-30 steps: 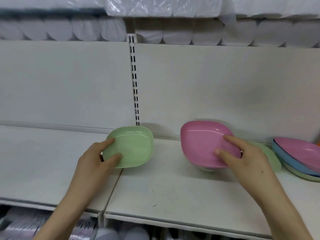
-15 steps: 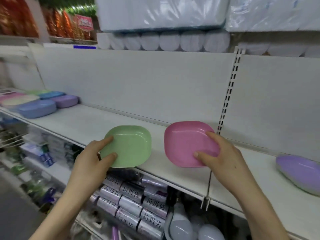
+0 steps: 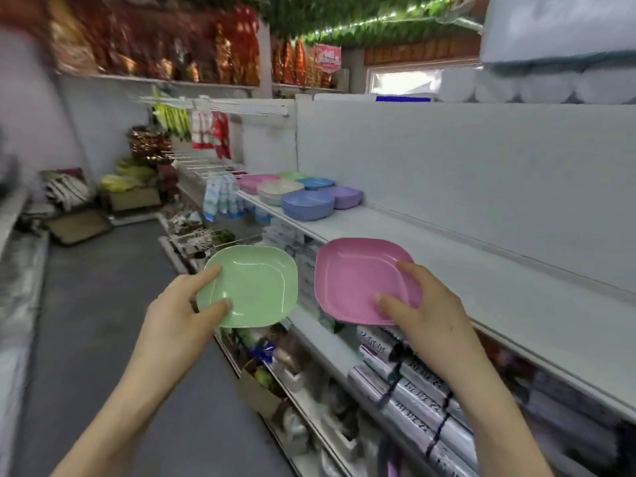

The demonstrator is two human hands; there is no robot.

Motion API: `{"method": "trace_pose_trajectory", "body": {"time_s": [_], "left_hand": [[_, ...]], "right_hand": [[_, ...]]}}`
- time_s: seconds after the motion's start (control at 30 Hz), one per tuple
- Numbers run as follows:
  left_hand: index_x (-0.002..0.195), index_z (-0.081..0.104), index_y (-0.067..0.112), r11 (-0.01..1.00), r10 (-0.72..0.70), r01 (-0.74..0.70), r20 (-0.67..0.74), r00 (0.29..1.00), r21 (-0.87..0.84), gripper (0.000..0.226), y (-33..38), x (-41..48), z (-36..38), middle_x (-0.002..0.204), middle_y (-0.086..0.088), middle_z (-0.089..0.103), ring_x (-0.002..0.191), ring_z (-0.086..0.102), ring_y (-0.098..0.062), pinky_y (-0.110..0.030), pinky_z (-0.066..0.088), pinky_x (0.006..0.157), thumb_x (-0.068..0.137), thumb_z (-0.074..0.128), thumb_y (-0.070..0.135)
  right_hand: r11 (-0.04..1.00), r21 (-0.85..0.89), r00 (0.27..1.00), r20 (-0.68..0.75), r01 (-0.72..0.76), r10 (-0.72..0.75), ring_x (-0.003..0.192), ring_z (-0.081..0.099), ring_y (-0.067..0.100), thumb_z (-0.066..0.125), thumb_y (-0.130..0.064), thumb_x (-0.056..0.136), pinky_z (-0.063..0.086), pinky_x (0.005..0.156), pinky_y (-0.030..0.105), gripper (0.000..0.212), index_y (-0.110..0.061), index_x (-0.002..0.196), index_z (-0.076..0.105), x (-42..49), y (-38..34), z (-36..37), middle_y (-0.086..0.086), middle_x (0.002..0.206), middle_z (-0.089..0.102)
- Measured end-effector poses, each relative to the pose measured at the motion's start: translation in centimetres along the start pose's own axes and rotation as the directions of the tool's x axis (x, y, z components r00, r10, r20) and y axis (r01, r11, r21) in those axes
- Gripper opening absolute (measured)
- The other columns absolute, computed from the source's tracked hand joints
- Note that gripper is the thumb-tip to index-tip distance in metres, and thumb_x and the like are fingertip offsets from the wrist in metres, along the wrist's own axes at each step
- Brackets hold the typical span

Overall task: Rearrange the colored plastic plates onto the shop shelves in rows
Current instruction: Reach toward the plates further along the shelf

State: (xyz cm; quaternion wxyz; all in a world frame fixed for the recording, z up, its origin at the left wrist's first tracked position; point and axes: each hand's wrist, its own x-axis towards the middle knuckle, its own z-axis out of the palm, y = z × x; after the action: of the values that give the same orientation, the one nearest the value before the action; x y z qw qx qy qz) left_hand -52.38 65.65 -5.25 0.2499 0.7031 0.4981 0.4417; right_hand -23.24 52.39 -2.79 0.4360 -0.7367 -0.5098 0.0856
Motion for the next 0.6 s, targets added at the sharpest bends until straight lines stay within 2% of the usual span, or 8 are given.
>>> {"method": "trace_pose_trajectory", "body": {"time_s": [0.07,0.2,0.33,0.47,0.6], "left_hand": [[0.141,0.062,0.028,1.000,-0.025,0.025,-0.027,0.999,-0.004,0.052,-2.0,1.5,-2.0,0.102,0.011,0.060,0.085,0.059,-0.015,-0.037,0.047,0.077,0.091,0.074,0.021],[0.140,0.062,0.032,0.999,-0.042,0.043,-0.049,0.998,0.004,0.052,-5.3,4.8,-4.3,0.104,0.010,0.060,0.084,0.056,-0.007,-0.030,0.047,0.076,0.091,0.075,0.026],[0.141,0.061,0.034,0.997,-0.065,0.067,-0.088,0.994,0.027,0.051,-8.5,9.3,-5.0,0.103,0.010,0.059,0.083,0.053,-0.006,-0.027,0.045,0.074,0.092,0.073,0.027],[0.141,0.061,0.033,0.997,-0.062,0.066,-0.123,0.990,0.029,0.050,-12.1,15.5,-5.3,0.101,0.012,0.057,0.080,0.053,-0.007,-0.027,0.043,0.072,0.092,0.072,0.026],[0.141,0.061,0.034,0.996,-0.058,0.067,-0.153,0.987,0.053,0.050,-15.2,23.4,-5.9,0.099,0.012,0.056,0.077,0.052,-0.005,-0.020,0.040,0.066,0.093,0.071,0.024]], "right_hand": [[1.000,0.013,0.999,0.030,0.014,-0.015,0.118,0.047,0.010,0.072,-0.041,0.092,0.036,0.095,0.031,0.069,-0.027,0.153,0.044,1.4,-1.7,2.9,-0.005,0.144,0.052],[0.998,0.032,0.997,0.061,0.045,-0.047,0.112,0.046,0.007,0.071,-0.038,0.093,0.035,0.090,0.029,0.060,-0.027,0.148,0.049,4.9,-4.1,8.0,-0.011,0.128,0.051],[0.996,0.048,0.995,0.061,0.073,-0.075,0.116,0.046,0.004,0.067,-0.043,0.095,0.035,0.093,0.029,0.057,-0.030,0.147,0.050,9.7,-5.7,13.0,-0.013,0.137,0.054],[0.989,0.098,0.991,0.064,0.113,-0.119,0.118,0.048,0.002,0.064,-0.046,0.097,0.037,0.094,0.027,0.053,-0.034,0.147,0.049,15.8,-7.3,18.7,-0.019,0.132,0.052],[0.980,0.105,0.982,0.072,0.169,-0.177,0.116,0.048,0.002,0.064,-0.046,0.098,0.037,0.094,0.028,0.052,-0.032,0.146,0.051,23.5,-9.5,24.8,-0.015,0.134,0.056]]}}
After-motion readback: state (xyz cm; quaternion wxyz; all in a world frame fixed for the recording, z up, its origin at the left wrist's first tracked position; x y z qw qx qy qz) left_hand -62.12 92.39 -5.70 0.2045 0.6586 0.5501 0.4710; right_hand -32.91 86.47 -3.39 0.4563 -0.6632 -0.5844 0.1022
